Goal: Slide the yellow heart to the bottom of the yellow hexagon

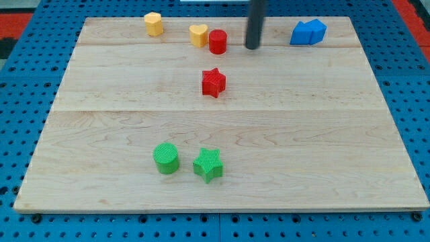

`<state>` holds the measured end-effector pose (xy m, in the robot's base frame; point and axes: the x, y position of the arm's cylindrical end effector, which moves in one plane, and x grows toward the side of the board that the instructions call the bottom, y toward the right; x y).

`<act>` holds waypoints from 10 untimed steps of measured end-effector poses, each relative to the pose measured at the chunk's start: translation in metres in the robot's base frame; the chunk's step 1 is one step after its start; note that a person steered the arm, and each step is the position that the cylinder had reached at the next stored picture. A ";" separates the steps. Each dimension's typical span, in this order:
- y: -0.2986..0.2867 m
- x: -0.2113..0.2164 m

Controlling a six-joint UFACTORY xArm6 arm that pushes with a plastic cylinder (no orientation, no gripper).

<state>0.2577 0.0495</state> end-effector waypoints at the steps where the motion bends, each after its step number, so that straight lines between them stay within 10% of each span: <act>1: -0.026 -0.041; 3: -0.061 0.089; 8: -0.022 0.041; 10: -0.015 0.097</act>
<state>0.3552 0.0344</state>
